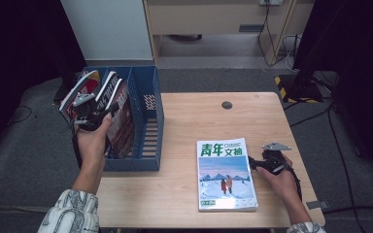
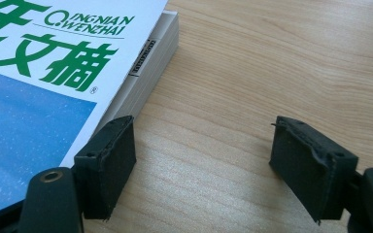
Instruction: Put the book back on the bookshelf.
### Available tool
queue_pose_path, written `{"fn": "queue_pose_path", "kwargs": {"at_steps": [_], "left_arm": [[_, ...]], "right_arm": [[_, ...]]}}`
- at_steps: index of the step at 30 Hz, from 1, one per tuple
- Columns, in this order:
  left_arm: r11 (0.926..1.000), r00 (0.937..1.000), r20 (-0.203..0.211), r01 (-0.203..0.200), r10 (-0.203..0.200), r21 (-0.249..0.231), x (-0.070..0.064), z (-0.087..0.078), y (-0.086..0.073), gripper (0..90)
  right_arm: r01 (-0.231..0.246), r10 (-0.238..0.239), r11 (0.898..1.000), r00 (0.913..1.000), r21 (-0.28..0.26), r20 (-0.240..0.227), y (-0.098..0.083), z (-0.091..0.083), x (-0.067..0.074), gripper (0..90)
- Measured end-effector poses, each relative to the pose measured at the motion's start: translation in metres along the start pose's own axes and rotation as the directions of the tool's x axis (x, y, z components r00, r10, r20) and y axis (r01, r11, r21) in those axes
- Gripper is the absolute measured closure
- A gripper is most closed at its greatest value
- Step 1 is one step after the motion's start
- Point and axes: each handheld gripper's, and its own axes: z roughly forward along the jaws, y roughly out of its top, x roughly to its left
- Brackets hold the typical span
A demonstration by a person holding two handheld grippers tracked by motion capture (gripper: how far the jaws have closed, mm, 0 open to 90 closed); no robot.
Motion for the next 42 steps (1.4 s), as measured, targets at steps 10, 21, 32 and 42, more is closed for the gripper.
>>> {"fn": "queue_pose_path", "kwargs": {"at_steps": [10, 21, 32, 42], "left_arm": [[0.9991, 0.9996, 0.017, 0.021, -0.022, 0.037, 0.004, 0.004, 0.004, 81.9], [0.9986, 0.9994, 0.003, 0.036, -0.036, -0.039, 0.005, 0.004, 0.001, 83.4], [0.9967, 0.9994, -0.031, 0.014, -0.017, -0.079, 0.001, 0.008, -0.003, 83.3], [0.9969, 0.9994, -0.023, 0.025, -0.027, -0.075, -0.006, 0.01, 0.0, 83.3]], "right_arm": [[0.002, -0.002, 1.0, 1.0, 0.0, -0.001, 0.0, 0.0, 0.0, 24.5], [0.001, -0.001, 1.0, 1.0, 0.0, -0.001, 0.0, 0.0, 0.0, 24.4], [0.001, -0.001, 1.0, 1.0, 0.0, -0.001, 0.0, 0.0, 0.0, 24.4], [0.002, -0.002, 1.0, 1.0, 0.0, -0.001, 0.0, 0.0, 0.0, 24.4]]}}
